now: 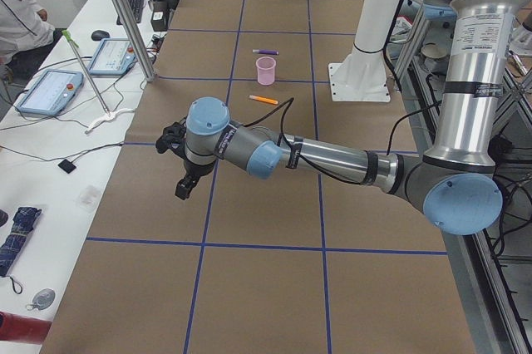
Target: Collect pens into pen holder
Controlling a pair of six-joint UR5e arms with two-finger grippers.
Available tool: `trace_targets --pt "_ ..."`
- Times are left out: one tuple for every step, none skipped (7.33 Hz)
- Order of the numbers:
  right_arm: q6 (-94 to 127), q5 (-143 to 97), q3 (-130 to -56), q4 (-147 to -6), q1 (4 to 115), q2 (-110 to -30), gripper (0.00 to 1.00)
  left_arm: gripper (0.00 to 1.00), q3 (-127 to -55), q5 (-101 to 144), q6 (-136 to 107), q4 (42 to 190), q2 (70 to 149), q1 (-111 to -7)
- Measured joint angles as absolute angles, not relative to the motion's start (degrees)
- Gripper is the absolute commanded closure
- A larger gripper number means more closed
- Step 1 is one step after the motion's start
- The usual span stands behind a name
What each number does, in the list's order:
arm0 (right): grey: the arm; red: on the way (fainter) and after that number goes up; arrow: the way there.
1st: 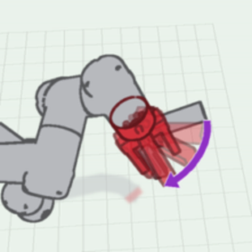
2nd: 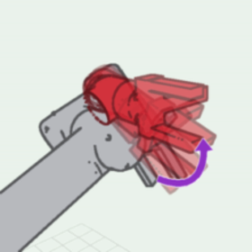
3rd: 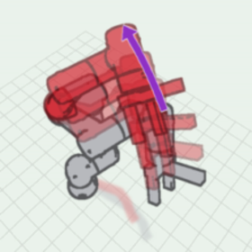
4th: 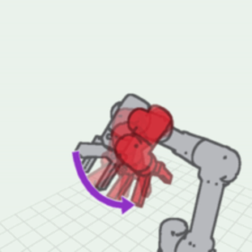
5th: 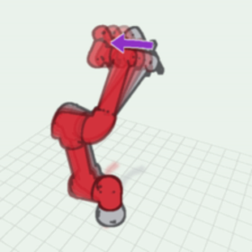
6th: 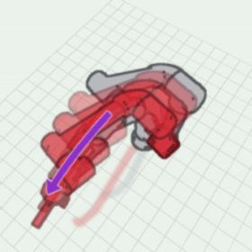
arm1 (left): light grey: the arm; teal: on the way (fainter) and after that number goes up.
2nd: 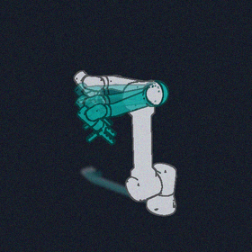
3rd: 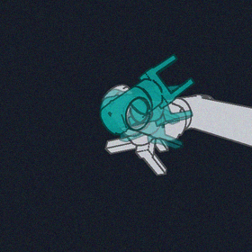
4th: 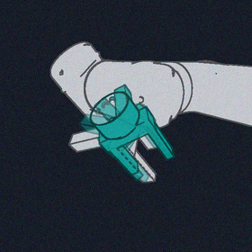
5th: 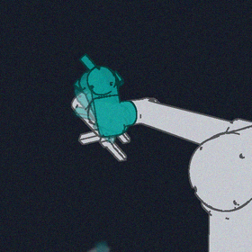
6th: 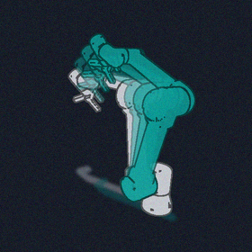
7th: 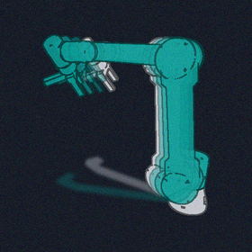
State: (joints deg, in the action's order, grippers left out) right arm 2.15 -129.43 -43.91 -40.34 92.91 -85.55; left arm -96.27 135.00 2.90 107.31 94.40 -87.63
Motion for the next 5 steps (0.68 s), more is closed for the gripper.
trace_targets --pt "2.33 -129.39 -44.13 -40.34 92.78 -85.46 0.50 0.00 -96.26 135.02 2.90 107.32 94.39 -87.63" --pt "2.57 -129.40 -44.34 -40.34 92.68 -85.31 0.50 0.00 -96.22 135.06 2.90 107.32 94.40 -87.63" --pt "2.84 -129.45 -44.44 -40.34 92.54 -85.17 0.50 0.00 -96.21 135.06 2.90 107.32 94.39 -87.63" --pt "3.12 -129.55 -44.51 -40.32 92.32 -85.12 0.50 0.00 -96.20 135.05 2.90 107.32 94.40 -87.63" --pt "3.31 -129.67 -44.61 -40.29 91.95 -85.10 0.50 0.00 -96.18 135.06 2.90 107.31 94.39 -87.63"
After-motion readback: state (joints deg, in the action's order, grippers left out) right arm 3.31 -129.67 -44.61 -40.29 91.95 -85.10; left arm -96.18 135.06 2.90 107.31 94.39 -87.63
